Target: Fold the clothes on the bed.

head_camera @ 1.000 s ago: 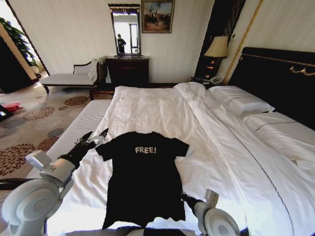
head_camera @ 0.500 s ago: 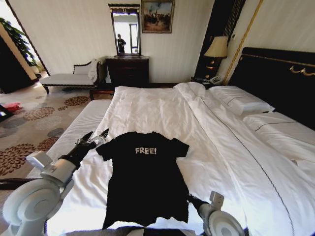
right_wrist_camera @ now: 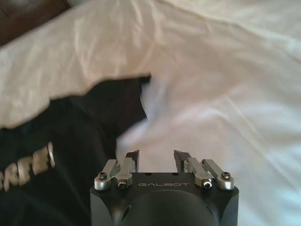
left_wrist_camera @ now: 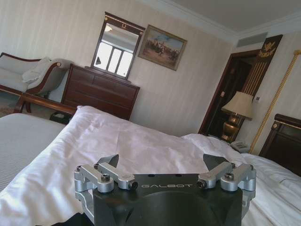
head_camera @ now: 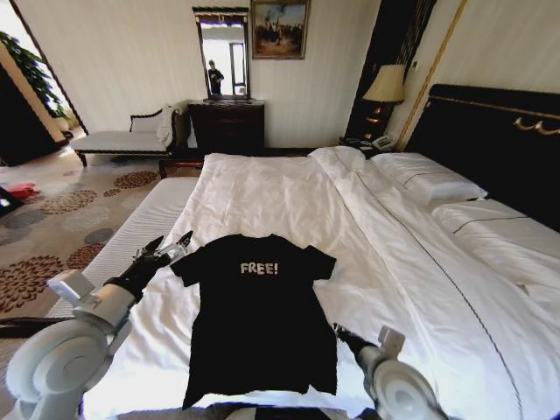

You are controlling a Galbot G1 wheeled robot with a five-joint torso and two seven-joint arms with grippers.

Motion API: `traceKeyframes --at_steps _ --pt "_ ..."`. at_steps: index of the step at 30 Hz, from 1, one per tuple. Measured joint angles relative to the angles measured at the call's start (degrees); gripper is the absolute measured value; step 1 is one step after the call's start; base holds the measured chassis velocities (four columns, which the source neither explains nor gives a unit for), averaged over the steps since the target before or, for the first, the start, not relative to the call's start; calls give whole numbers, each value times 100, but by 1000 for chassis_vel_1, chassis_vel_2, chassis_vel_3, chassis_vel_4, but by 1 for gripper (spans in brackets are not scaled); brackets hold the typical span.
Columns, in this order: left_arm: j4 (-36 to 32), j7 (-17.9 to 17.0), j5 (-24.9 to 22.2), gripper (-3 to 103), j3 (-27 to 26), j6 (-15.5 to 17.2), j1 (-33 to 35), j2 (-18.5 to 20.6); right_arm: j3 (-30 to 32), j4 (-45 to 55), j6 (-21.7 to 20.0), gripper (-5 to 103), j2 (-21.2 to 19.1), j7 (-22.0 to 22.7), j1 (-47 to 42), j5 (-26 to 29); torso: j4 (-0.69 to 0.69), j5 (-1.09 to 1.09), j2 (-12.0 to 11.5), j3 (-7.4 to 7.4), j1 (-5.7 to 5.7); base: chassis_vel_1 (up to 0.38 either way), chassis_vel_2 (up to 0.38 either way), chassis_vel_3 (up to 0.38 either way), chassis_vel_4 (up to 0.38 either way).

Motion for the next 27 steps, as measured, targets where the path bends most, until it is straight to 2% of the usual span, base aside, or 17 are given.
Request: traceKeyframes --at_steps 2,3,4,6,7,8,11,12,13,14,15,16,18,27 --pt "-17 -5 3 100 -61 0 20 -29 123 -234 -33 50 -15 -224 431 278 1 1 0 1 0 0 0 0 0" --pt "-50 -11 -12 100 -137 0 40 -36 199 -433 -90 56 -36 -518 671 452 1 1 0 1 0 0 0 0 0" --pt "-50 -11 -12 100 -137 0 40 -36 199 -433 -90 56 -36 -518 671 452 1 1 0 1 0 0 0 0 0" --pt "-62 -19 -42 100 -283 1 80 -19 228 -639 -184 66 -62 -953 847 591 0 1 0 1 0 0 0 0 0" --pt "-64 -22 -87 100 -344 3 93 -2 224 -704 -221 66 -64 -1082 895 602 0 1 0 1 0 0 0 0 0" --pt "-65 -36 -172 100 -416 8 105 19 198 -786 -251 72 -64 -1247 947 607 -1 1 0 1 0 0 0 0 0" --pt "-66 -61 -278 100 -508 16 112 38 146 -914 -269 77 -48 -1482 1019 601 -2 0 0 1 0 0 0 0 0" --pt "-67 -74 -341 100 -618 20 123 49 32 -1142 -269 88 15 -1822 1173 513 -1 0 0 0 0 0 0 0 0" --pt "-67 -79 -353 100 -653 22 138 50 -47 -1279 -246 88 50 -1976 1262 432 -1 0 0 0 0 0 0 0 0" --pt "-68 -82 -356 100 -676 25 161 49 -123 -1417 -206 93 86 -2115 1353 352 -1 0 0 1 0 0 0 0 0" --pt "-68 -82 -356 100 -676 25 161 49 -123 -1417 -206 93 86 -2115 1353 352 -1 0 0 1 0 0 0 0 0" --pt "-67 -83 -356 100 -689 27 175 48 -169 -1497 -183 97 106 -2184 1409 312 -1 1 0 1 0 0 0 0 0" --pt "-69 -85 -350 100 -749 31 243 45 -332 -1792 -132 100 189 -2318 1655 251 -1 1 0 1 0 0 0 0 0" --pt "-70 -101 -292 100 -872 40 363 -11 -563 -2387 -31 100 430 -2366 2160 269 0 0 0 1 0 0 0 0 0"
